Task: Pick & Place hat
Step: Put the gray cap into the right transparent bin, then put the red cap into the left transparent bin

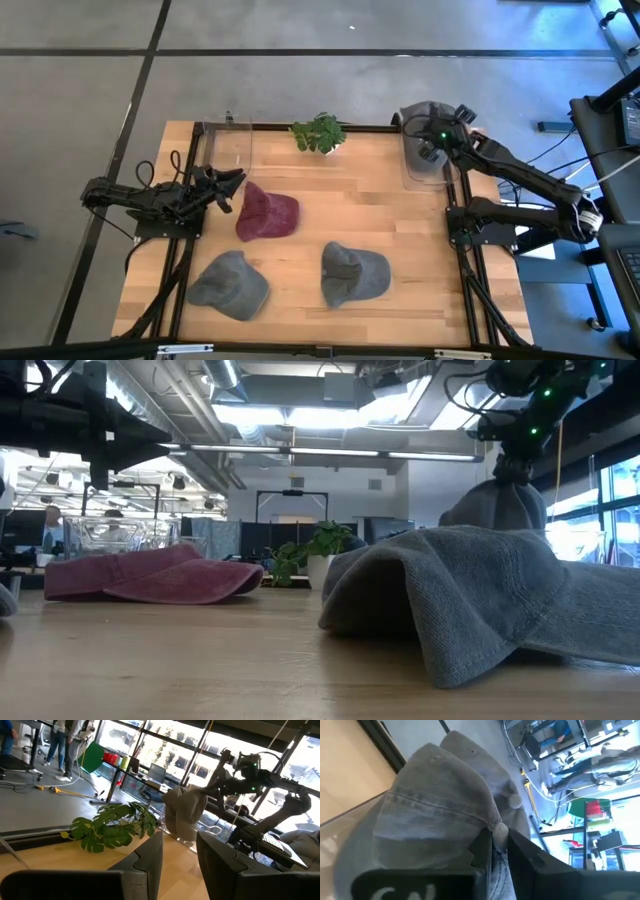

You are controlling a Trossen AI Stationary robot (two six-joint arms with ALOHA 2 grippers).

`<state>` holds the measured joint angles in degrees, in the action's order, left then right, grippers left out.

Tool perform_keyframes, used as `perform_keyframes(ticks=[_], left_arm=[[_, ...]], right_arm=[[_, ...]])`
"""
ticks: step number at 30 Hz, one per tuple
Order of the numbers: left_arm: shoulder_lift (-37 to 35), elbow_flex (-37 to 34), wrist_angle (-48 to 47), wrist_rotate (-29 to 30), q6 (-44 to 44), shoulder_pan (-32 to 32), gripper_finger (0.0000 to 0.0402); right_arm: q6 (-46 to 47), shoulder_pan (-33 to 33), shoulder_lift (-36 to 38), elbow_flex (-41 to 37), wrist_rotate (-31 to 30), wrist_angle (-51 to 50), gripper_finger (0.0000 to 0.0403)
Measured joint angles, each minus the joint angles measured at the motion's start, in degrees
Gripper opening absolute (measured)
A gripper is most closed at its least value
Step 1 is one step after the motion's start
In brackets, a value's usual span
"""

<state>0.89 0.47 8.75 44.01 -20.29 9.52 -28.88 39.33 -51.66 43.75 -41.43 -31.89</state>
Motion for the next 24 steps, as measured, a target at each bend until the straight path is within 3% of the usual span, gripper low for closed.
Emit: perform_keyframes(ticks=[9, 18, 24], left_arm=[[0.0, 0.02, 0.21, 0.01, 0.01, 0.02, 0.0114], [0.01, 0.0, 0.22, 0.02, 0.02, 0.02, 0.0114], [0.01, 0.01, 1.96, -0.02, 0.02, 0.02, 0.0114]], right_arm=[[-0.35, 0.83, 0.0, 0.0, 1.21, 1.54, 0.0088], [-0.57, 0.81, 0.0, 0.67, 0.5, 2.13, 0.0172], [4.07, 0.75, 0.0, 6.04, 1.99, 2.15, 0.0214]])
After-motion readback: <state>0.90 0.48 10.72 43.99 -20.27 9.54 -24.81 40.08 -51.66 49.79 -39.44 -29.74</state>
